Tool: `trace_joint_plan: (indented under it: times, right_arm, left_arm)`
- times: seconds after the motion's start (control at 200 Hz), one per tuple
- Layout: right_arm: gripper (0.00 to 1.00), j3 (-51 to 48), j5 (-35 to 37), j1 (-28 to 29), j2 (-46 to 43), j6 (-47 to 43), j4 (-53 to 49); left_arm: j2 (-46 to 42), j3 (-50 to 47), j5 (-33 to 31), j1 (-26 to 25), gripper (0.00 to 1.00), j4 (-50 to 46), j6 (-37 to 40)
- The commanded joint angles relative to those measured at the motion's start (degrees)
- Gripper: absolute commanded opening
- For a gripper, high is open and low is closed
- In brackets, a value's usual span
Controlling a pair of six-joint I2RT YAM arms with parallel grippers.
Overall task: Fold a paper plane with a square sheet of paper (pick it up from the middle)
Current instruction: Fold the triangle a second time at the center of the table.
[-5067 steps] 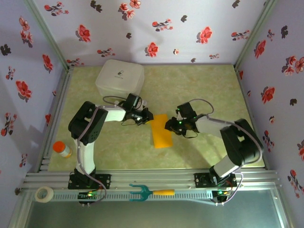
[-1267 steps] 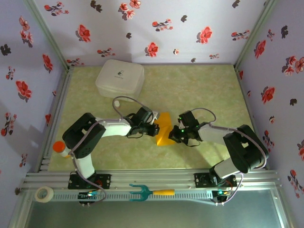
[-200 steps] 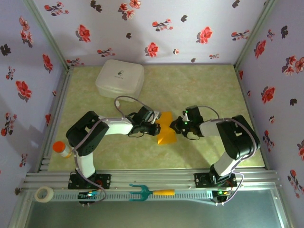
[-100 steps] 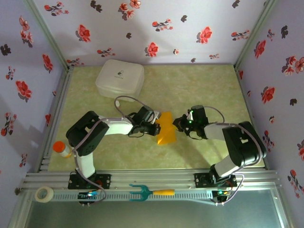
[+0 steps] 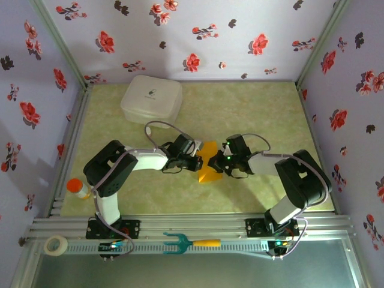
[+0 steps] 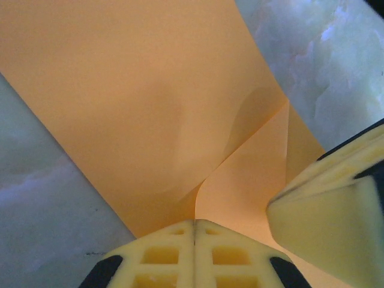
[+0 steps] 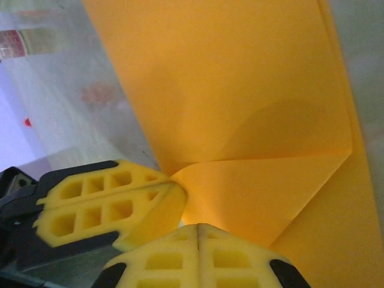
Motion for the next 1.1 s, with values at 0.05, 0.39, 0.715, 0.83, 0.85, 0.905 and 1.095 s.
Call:
trace_joint_plan:
  times: [0.05,0.39,0.715,0.83,0.85,0.905,1.095]
  right_arm:
    - [0.04,-0.3,0.7,0.2,3.4,-1.4,0.9]
    - [0.02,-4.6,4.0,0.2,4.1,0.1,2.4]
    - [0.02,-4.2,4.7,0.2,3.3,1.1,2.8]
    - [0.02,-4.4,5.0,0.2,3.4,1.5,3.2]
    - [0.02,-4.5,5.1,0.2,3.3,1.5,3.1]
    - [0.02,-4.4,5.2,0.2,3.0,1.4,2.8]
    - [0.02,-4.4,5.2,0.2,2.9,1.5,2.7]
  left_arm:
    - [2.6,0.3,-0.2,0.2,0.05,-4.4,0.7]
    - [-1.2,2.8,-1.6,0.4,0.18,-7.1,0.0]
    - [-10.6,2.5,-3.6,0.7,0.34,-10.8,-5.7]
    - [-12.1,0.5,0.8,0.5,0.20,-8.1,-8.2]
    - [-12.2,0.5,1.9,0.5,0.17,-8.0,-8.4]
    - [-12.0,0.5,4.2,0.3,0.11,-7.8,-9.0]
    - [-8.1,1.0,11.9,-0.8,0.04,-5.6,-11.9]
